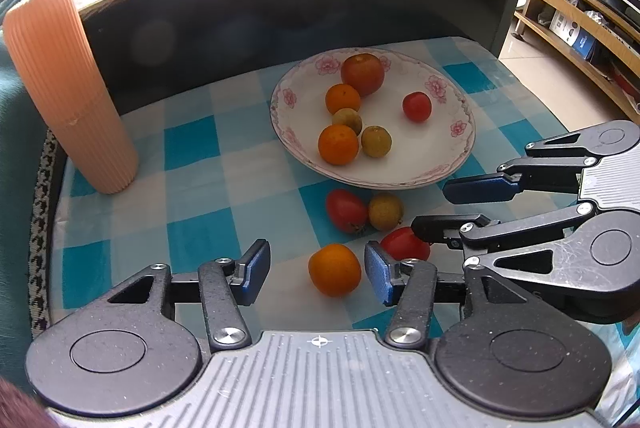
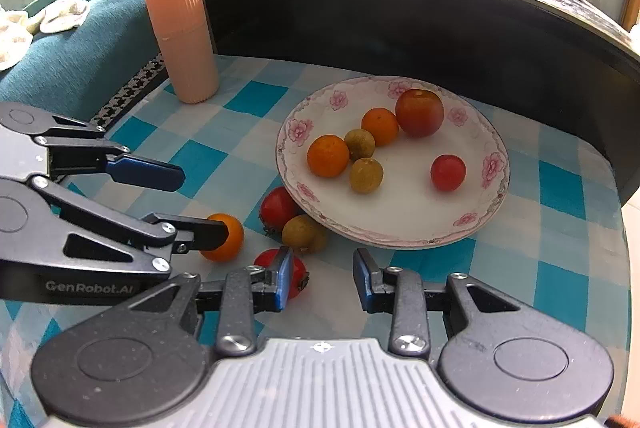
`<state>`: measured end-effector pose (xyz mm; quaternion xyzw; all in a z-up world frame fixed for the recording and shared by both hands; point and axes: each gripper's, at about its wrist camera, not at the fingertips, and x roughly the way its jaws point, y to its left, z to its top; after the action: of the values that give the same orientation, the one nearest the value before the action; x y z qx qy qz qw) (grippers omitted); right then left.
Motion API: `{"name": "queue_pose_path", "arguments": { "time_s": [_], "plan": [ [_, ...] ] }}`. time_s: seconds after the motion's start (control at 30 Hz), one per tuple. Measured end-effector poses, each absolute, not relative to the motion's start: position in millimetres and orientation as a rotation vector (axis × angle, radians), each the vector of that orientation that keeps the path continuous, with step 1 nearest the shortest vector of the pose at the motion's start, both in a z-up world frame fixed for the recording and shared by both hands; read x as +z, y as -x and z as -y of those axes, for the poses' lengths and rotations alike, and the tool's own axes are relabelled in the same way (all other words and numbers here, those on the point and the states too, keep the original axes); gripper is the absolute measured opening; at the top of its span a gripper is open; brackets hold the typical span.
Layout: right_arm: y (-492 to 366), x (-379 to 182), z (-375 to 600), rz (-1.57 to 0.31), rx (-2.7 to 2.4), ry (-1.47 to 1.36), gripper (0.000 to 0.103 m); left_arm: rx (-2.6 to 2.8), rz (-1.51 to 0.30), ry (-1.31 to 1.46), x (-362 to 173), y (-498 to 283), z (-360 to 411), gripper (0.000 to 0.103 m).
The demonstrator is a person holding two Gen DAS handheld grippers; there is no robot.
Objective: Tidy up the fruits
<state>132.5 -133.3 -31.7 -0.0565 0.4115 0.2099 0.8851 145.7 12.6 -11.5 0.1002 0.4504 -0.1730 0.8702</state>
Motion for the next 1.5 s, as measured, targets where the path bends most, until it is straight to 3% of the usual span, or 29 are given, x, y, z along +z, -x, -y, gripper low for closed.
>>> {"name": "queue_pose_path", "arguments": {
  "time_s": [0.27,1.5],
  "plan": [
    [-136.0,-30.9,136.1,-0.858,0.428,0.114,0.047,-0.375,-0.952,-0.230,-15.9,-146.3,-10.3,0.066],
    [-132.2,-24.7,124.0,-0.863,0.474,0.153,0.050,-0.387,-0.980,-0.289,-25.0,-143.8,-19.5,0.069]
  ]
}}
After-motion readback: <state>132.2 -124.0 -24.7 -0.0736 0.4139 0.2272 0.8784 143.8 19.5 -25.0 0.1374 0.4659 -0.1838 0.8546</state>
